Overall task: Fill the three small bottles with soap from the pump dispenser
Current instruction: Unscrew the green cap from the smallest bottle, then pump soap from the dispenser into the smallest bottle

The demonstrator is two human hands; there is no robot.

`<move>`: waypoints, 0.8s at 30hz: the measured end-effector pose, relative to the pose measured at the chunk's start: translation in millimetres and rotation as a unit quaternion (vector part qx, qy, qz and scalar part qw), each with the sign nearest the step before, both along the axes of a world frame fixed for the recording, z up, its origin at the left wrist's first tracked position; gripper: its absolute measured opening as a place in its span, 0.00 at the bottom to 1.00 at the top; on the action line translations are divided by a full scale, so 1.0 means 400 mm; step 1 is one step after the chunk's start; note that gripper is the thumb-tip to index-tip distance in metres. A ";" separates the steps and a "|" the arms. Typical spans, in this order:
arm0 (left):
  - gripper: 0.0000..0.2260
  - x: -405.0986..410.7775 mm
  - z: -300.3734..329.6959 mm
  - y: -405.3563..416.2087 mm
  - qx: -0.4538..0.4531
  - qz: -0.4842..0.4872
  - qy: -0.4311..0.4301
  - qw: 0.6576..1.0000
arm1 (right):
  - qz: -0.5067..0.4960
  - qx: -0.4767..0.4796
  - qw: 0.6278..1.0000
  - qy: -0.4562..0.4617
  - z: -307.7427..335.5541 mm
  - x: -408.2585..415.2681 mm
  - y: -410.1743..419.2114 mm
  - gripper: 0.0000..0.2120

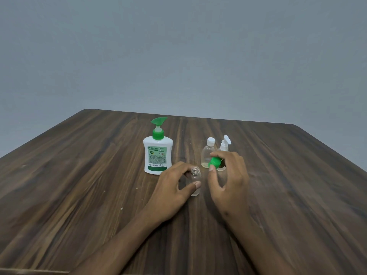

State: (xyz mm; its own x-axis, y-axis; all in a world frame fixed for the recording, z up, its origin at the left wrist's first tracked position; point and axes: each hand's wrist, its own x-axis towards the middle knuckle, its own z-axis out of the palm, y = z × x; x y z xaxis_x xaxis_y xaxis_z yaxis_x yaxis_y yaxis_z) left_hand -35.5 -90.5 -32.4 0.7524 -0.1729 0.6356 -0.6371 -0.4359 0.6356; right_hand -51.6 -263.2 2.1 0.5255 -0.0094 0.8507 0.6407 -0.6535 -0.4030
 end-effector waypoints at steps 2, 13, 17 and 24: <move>0.10 -0.001 0.001 0.001 -0.012 0.011 0.002 1.000 | -0.028 -0.003 0.999 0.022 -0.008 0.014 -0.004 0.12; 0.07 -0.016 0.012 0.010 -0.102 0.046 0.031 0.993 | -0.049 -0.024 0.987 0.154 -0.021 0.027 -0.107 0.16; 0.11 -0.018 0.017 0.010 -0.114 0.041 0.036 0.992 | -0.089 -0.041 0.975 0.201 -0.041 0.004 -0.163 0.12; 0.14 -0.021 0.012 0.009 -0.132 0.047 0.047 0.989 | -0.141 -0.052 0.952 0.267 -0.056 -0.031 -0.189 0.11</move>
